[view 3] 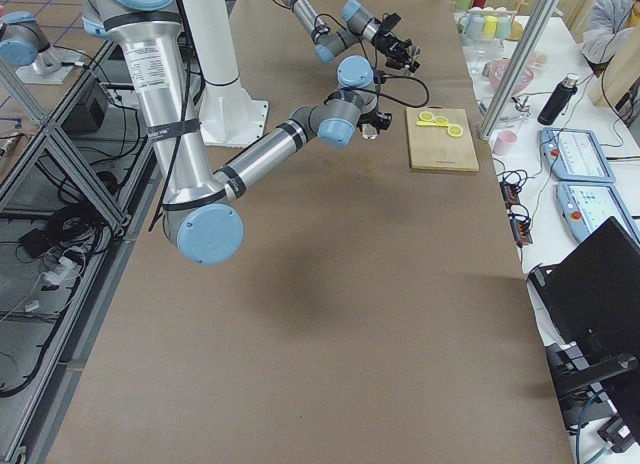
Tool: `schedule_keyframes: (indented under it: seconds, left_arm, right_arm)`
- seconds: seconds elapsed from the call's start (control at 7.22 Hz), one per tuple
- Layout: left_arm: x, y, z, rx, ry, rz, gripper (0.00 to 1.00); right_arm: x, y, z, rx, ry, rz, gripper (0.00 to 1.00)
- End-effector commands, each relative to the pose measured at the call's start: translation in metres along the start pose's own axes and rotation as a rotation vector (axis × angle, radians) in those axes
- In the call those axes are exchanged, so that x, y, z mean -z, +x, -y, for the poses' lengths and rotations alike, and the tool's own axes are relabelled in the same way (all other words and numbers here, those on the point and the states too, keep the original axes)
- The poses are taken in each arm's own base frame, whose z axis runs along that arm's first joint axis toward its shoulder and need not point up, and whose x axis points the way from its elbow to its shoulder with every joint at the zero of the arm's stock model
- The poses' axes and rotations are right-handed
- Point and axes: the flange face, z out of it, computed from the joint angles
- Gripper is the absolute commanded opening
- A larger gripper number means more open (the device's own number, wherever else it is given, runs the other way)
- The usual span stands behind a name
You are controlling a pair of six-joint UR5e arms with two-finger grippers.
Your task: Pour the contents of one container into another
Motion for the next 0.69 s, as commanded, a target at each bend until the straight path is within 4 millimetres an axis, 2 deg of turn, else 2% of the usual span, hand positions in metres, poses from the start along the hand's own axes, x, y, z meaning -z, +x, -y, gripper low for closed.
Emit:
schedule_keyframes:
  seconds: [0.0,0.14,0.28,0.42,0.55]
  left_arm:
    - [0.022,-0.009,-0.014,0.011,0.014,-0.039,0.00]
    - [0.033,-0.012,-0.016,0.018,0.016,-0.043,0.00]
    - [0.046,-0.021,-0.039,0.019,-0.001,-0.034,0.00]
    - [0.061,-0.018,-0.016,0.034,0.043,-0.055,0.00]
    - [0.063,-0.017,-0.012,0.033,0.039,-0.054,0.00]
  right_arm:
    - [-0.004,0.000,-0.031,-0.082,0.067,-0.007,0.00]
    - [-0.010,-0.001,-0.052,-0.109,0.107,-0.006,0.00]
    - [-0.016,0.000,-0.073,-0.101,0.122,-0.004,0.00]
    - [-0.023,0.001,-0.091,-0.090,0.136,0.017,0.00]
    - [-0.030,0.001,-0.111,-0.080,0.148,0.038,0.00]
